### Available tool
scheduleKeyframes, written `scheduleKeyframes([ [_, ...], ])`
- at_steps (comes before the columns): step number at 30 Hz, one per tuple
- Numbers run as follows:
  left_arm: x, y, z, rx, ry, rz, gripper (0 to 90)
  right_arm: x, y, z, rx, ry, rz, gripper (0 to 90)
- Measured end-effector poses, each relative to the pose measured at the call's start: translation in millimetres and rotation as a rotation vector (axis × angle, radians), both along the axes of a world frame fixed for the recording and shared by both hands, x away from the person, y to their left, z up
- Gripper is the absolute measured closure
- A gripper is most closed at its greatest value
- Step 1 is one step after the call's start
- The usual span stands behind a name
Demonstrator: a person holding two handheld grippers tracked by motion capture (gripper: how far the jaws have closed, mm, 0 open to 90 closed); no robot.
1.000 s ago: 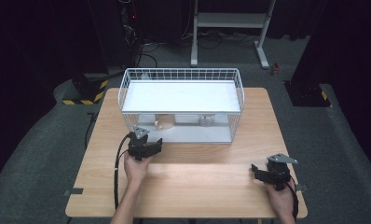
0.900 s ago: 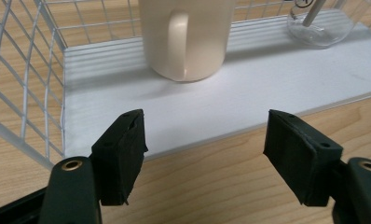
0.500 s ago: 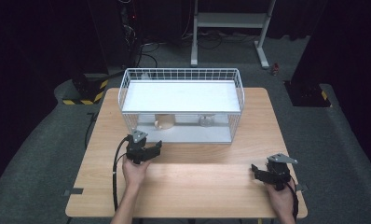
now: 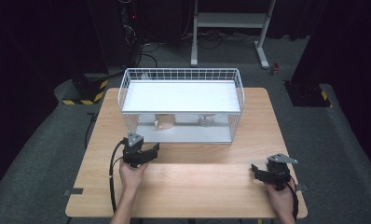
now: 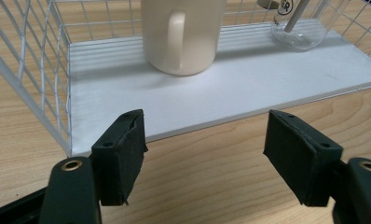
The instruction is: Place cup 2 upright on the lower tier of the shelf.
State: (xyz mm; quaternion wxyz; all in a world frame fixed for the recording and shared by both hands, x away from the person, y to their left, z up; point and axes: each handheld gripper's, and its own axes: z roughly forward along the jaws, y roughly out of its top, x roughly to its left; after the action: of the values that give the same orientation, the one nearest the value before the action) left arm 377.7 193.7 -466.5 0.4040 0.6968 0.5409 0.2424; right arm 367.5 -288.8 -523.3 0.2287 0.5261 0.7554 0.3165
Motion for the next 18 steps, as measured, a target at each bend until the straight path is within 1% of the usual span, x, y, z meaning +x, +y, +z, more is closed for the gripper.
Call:
scheduleKeyframes([
  [4, -4.6, 1.8, 0.1, -0.012, -0.004, 0.001, 29.4, 0.1, -0.1, 0.0, -0.001, 0.000, 0.001, 23.7],
  [6, -6.3, 2.4, 0.2, -0.005, -0.002, 0.001, 29.4, 0.0, 0.0, 0.1, 0.000, 0.000, 0.000, 23.8],
  [11, -10.9, 3.7, 0.7, -0.012, -0.007, 0.000, 29.3, 0.0, 0.1, 0.1, 0.001, 0.001, -0.001, 23.7],
  [14, -13.4, 4.5, 1.4, -0.006, -0.012, -0.003, 29.3, -0.1, 0.1, 0.1, 0.001, 0.001, 0.000, 23.7],
  [18, -17.4, 4.7, 2.6, -0.017, -0.013, -0.005, 29.3, 0.0, 0.0, 0.0, 0.000, 0.000, 0.000, 23.7],
])
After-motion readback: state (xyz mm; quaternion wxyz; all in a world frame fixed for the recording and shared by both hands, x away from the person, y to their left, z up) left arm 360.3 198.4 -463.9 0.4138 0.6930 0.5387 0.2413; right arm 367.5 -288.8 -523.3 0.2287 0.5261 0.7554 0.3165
